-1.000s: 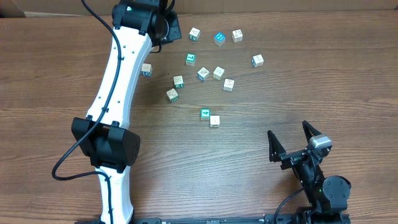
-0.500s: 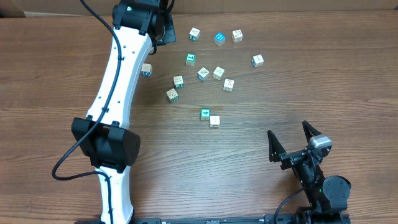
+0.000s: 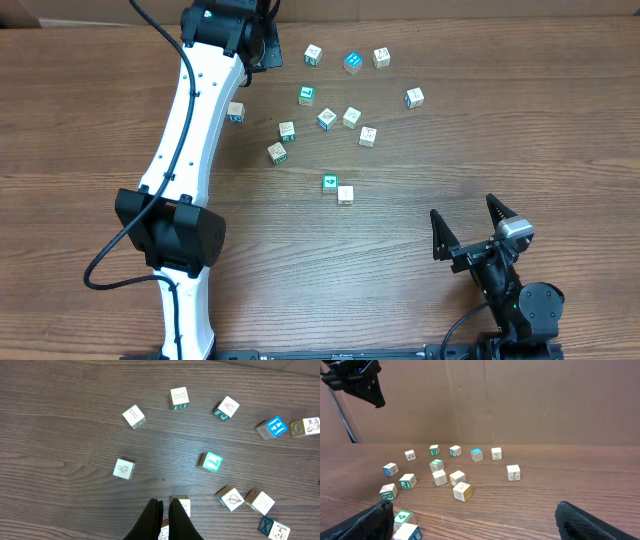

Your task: Form a circle

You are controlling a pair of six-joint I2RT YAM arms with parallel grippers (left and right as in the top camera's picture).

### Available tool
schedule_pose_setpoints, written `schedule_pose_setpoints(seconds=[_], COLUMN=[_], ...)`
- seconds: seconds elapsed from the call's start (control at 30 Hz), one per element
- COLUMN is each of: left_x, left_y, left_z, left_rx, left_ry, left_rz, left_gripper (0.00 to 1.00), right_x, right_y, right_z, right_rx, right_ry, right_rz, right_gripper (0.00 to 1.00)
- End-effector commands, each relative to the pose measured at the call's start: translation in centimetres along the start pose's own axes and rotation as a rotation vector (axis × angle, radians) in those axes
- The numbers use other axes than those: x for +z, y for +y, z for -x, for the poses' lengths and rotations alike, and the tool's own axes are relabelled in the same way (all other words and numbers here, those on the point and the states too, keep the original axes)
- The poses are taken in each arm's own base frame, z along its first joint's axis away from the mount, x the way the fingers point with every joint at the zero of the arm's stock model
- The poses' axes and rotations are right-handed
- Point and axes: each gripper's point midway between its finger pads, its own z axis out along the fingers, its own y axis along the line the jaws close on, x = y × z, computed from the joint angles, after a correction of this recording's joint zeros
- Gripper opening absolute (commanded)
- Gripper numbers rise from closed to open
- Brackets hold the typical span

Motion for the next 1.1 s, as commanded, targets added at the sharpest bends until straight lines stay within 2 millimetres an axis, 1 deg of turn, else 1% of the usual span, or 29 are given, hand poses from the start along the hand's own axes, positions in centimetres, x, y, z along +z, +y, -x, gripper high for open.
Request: schedule_pose_setpoints(seconds=[0.0,0.37,0.57,0.67,0.7,0.77,0.8,0.93,1.07], left_x=[-0.1,0.0,0.8,1.7,1.9,2.8,3.4,6.0,8.6], left_y=[0.6,0.6,1.3,1.3,1.1,0.7,0.6,0.9,1.6], left_z=[0.3,0.5,0.9,0.5,0.4,0.0,-0.3,-1.4,-2.4], left_rx=[0.032,0.045,0.032,0.043,0.065,0.119,0.14,0.16,0.13], left_ry=[-0.011,-0.017,-0.019,0.002,0.011,0.03,0.04,0.093,0.137], left_rz=[0.022,0.02,0.027,0.015,0.002,-0.013,-0.012,0.012,0.036], left_gripper=[0.04,0.04,0.08,0.16,0.25,0.45,0.54,0.67,0.68], right_x=[0.0,0.0,0.0,0.0,0.0,0.0,0.0,0.0,0.0], right_y=[-0.2,-0.2,-0.2,-0.2,-0.2,-0.2,-0.2,-0.2,-0.2], right_z=[-0.1,-0.1,-0.1,-0.1,-0.1,-0.1,-0.1,-0.1,-0.1], right_rx=[-0.006,-0.006,-0.006,-0.006,-0.006,-0.006,-0.006,-0.006,-0.006], right_ry=[-0.006,-0.006,-0.006,-0.006,-0.006,-0.006,-0.006,-0.006,-0.006], right_rz=[-0.01,-0.01,-0.01,-0.01,-0.01,-0.01,-0.01,-0.01,-0.01], right_gripper=[1.0,1.0,1.0,1.0,1.0,1.0,1.0,1.0,1.0])
